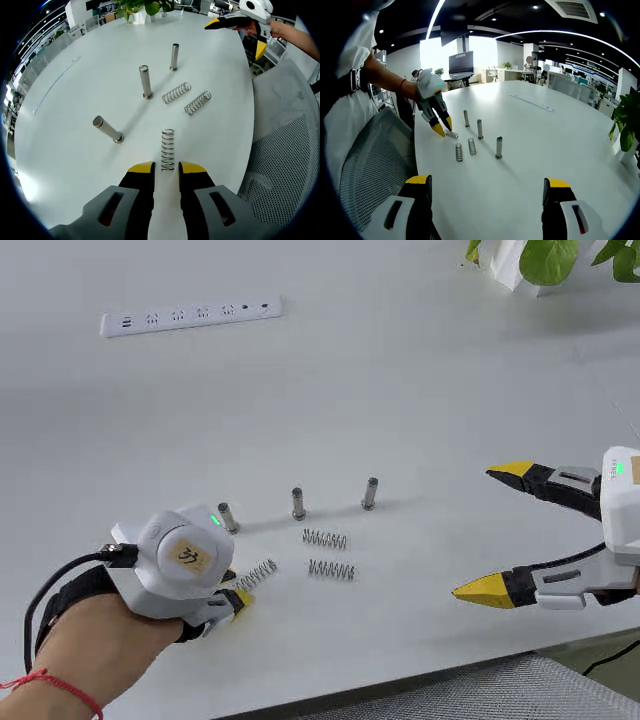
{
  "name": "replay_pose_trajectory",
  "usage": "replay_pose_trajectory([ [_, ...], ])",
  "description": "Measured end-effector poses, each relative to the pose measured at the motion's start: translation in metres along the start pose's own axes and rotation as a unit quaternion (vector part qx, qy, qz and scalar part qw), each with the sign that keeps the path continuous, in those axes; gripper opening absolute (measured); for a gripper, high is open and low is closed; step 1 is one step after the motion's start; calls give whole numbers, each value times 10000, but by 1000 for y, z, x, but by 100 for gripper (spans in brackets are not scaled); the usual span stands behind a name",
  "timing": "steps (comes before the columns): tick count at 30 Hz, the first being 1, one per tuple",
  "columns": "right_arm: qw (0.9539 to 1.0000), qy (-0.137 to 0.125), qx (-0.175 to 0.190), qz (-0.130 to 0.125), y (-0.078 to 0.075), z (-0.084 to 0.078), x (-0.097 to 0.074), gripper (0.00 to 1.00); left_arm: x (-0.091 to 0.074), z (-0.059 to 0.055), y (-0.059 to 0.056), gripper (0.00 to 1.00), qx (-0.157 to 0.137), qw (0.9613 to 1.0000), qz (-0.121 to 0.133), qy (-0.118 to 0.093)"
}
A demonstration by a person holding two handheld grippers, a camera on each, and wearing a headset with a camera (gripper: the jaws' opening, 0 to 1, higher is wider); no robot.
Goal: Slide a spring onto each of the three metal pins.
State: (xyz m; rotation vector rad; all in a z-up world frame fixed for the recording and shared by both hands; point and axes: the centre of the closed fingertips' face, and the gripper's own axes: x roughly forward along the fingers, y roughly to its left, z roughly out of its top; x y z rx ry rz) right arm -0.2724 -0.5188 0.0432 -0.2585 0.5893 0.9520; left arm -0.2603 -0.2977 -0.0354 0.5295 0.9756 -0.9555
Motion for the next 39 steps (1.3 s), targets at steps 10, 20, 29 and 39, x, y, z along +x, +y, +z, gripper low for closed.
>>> replay_pose_trajectory([
  [10,10000,-61,54,-45,0,0,0,91,1,0,2,9,294,9994,78,184],
  [20,9999,-74,101,-94,1,0,0,89,2,3,3,7,312,9993,-28,223],
  [29,9999,-45,134,-60,3,-2,2,88,1,1,3,7,278,9994,-87,188],
  [39,9999,-32,138,15,9,-1,5,86,-4,-3,2,7,259,9995,-101,118],
])
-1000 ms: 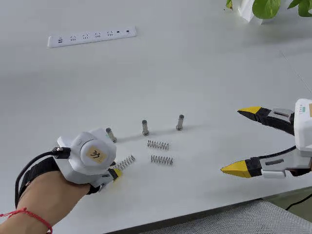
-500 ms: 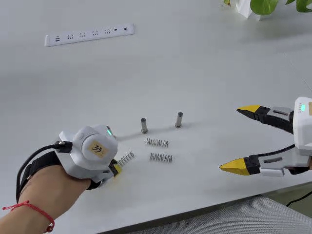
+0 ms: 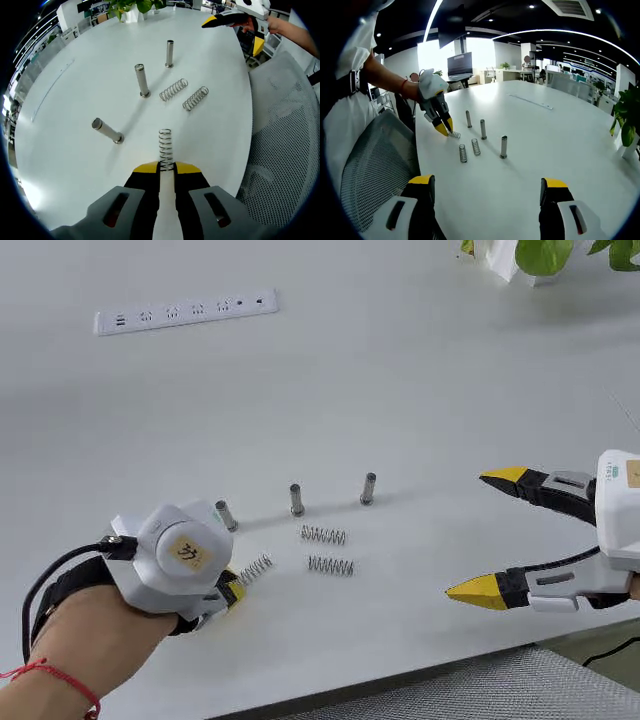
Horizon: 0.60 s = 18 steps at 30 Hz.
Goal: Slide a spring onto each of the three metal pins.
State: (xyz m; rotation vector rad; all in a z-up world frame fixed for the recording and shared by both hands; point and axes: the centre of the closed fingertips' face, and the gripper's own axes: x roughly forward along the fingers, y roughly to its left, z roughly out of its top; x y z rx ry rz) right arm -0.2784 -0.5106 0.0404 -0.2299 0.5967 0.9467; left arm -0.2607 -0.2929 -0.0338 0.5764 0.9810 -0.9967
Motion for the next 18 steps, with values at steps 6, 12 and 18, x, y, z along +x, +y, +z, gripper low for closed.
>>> replay_pose_trajectory([
  [6,10000,26,-43,26,1,3,-1,86,-8,3,-6,7,-103,9997,-83,-197],
  [12,9999,39,-112,119,6,10,-2,83,-19,11,-11,7,-133,9984,-164,-523],
  [18,9994,5,-231,240,14,24,-1,82,-35,19,-16,7,-181,9958,-197,-871],
])
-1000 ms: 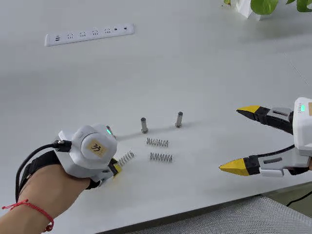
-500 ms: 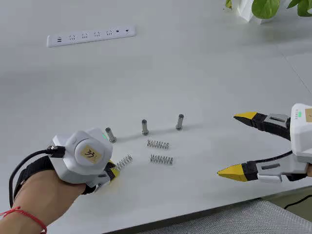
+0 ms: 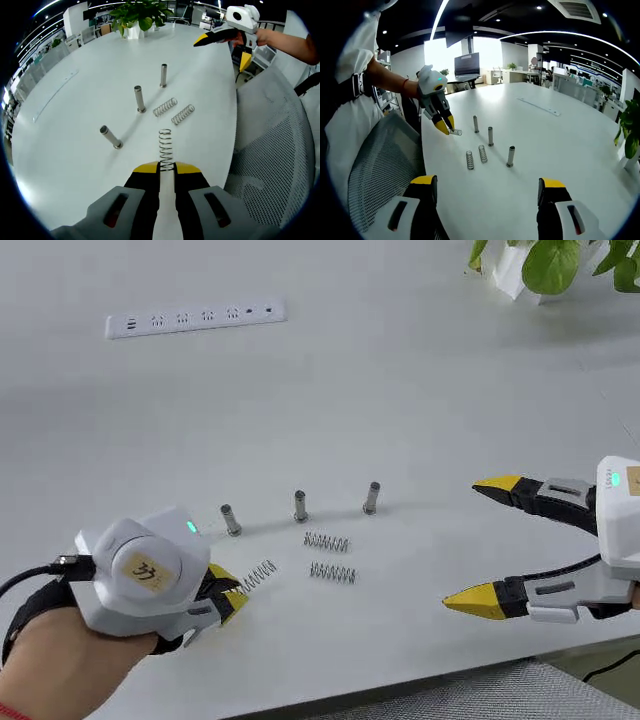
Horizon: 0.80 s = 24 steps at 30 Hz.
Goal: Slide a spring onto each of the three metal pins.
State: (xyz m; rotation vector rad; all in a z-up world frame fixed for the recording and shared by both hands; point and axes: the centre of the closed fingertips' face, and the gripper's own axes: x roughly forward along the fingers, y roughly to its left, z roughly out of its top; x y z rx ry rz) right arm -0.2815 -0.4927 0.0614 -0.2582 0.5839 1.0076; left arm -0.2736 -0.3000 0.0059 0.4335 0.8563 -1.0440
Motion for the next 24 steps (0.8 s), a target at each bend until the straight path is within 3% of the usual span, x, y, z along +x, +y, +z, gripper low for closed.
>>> replay_pose_trajectory([
  [4,9999,-60,-35,122,6,13,1,78,-8,8,-3,7,8,9997,-15,-232],
  [12,9986,-393,-65,357,20,50,6,72,-24,37,-14,7,-37,9961,-122,-879],
  [19,9950,-675,285,681,37,76,22,61,-35,63,-21,7,-113,9895,-206,-1423],
  [24,9878,-1061,756,847,46,99,33,51,-43,78,-27,7,-108,9846,-248,-1726],
])
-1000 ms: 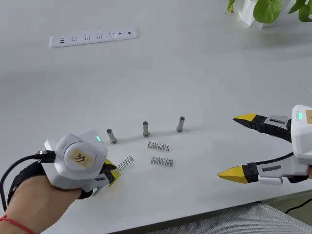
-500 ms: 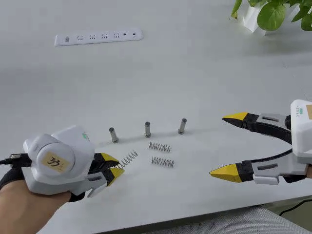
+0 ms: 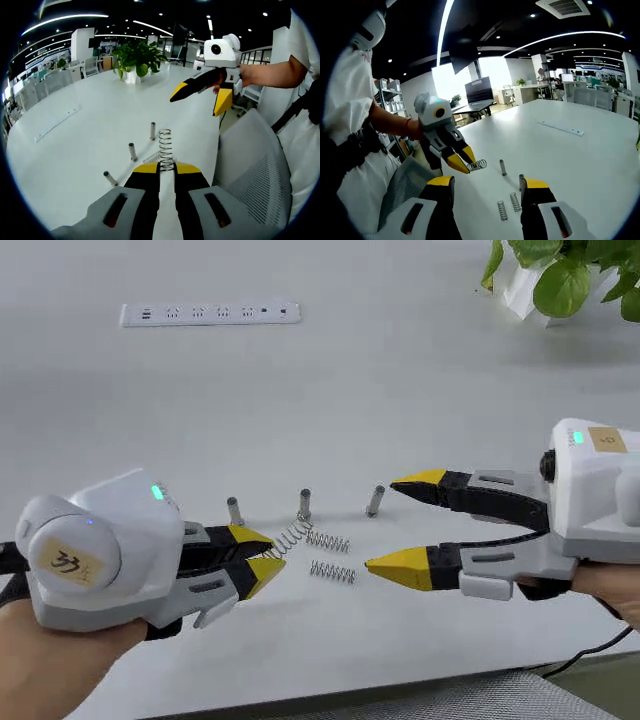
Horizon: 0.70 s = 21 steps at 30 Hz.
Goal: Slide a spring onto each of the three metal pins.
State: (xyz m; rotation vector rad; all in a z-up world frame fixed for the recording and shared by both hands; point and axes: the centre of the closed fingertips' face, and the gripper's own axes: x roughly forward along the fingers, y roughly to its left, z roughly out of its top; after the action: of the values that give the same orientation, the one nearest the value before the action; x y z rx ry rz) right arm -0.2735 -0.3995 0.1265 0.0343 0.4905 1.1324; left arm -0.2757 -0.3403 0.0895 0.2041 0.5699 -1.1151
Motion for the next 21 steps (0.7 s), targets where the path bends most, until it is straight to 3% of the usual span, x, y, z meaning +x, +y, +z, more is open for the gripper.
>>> replay_pose_trajectory([
  [4,9996,-201,189,69,4,12,9,43,-1,13,-3,7,-67,9996,-29,-265],
  [9,9974,-532,477,135,6,28,14,36,0,20,-6,7,-38,9990,-70,-429],
  [21,9968,-462,584,291,15,26,23,23,0,33,-12,7,-29,9971,-178,-742],
])
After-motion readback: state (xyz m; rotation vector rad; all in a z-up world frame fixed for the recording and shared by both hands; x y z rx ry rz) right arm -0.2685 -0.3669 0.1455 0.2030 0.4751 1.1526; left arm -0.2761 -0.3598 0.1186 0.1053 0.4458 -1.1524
